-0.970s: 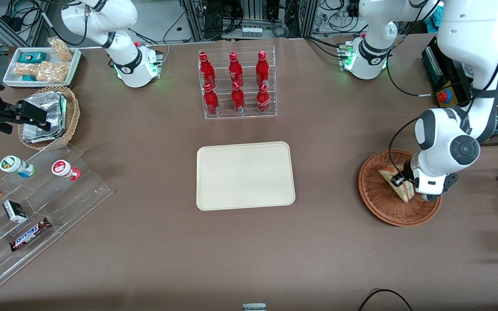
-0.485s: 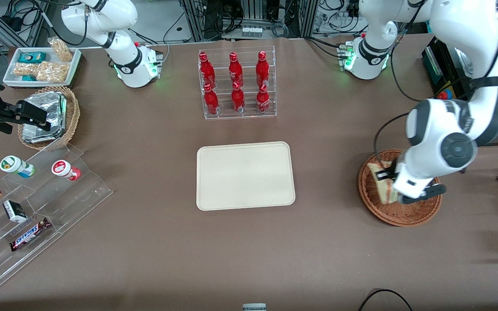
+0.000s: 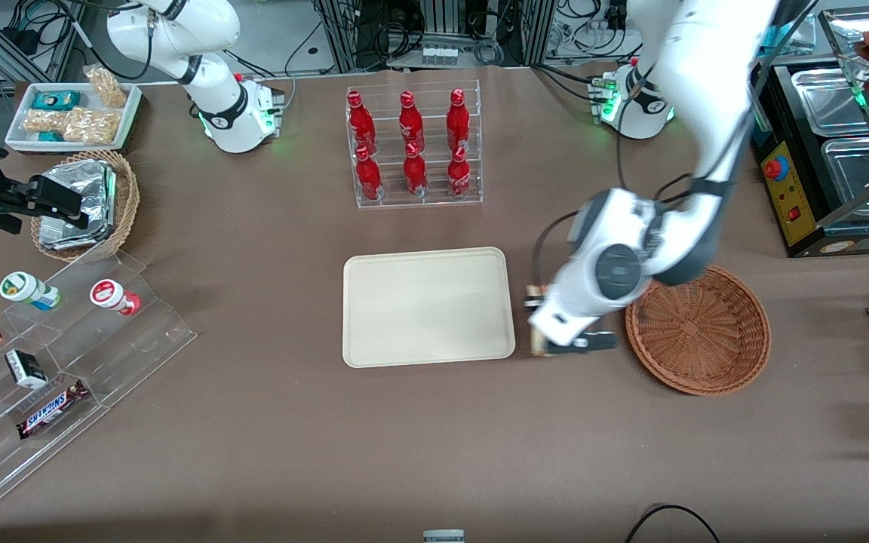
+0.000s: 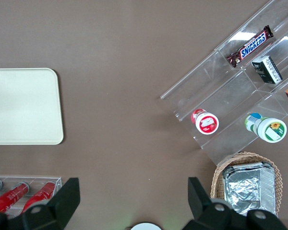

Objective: Place sandwich from basket to tray
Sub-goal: 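Carry the sandwich with the left gripper over to the beige tray, then lower the sandwich onto the tray and open the left gripper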

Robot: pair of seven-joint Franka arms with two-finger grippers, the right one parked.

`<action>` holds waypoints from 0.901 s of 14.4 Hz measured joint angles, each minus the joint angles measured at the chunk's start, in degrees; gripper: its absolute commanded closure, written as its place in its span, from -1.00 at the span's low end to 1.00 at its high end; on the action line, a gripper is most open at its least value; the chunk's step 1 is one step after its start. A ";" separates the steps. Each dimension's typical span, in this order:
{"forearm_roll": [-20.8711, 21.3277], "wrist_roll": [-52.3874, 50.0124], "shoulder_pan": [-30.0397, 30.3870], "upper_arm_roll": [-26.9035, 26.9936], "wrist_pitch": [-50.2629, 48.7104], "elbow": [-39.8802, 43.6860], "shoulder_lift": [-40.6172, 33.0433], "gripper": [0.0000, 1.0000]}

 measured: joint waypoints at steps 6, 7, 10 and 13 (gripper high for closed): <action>0.01 -12.79 -11.78 0.01 3.17 11.33 10.30 1.00; 0.01 -13.54 -12.90 0.03 3.17 13.30 12.02 1.00; 0.01 -14.37 -14.77 0.05 3.15 16.79 15.72 0.96; 0.00 -14.66 -15.14 0.06 3.40 17.35 17.80 -0.72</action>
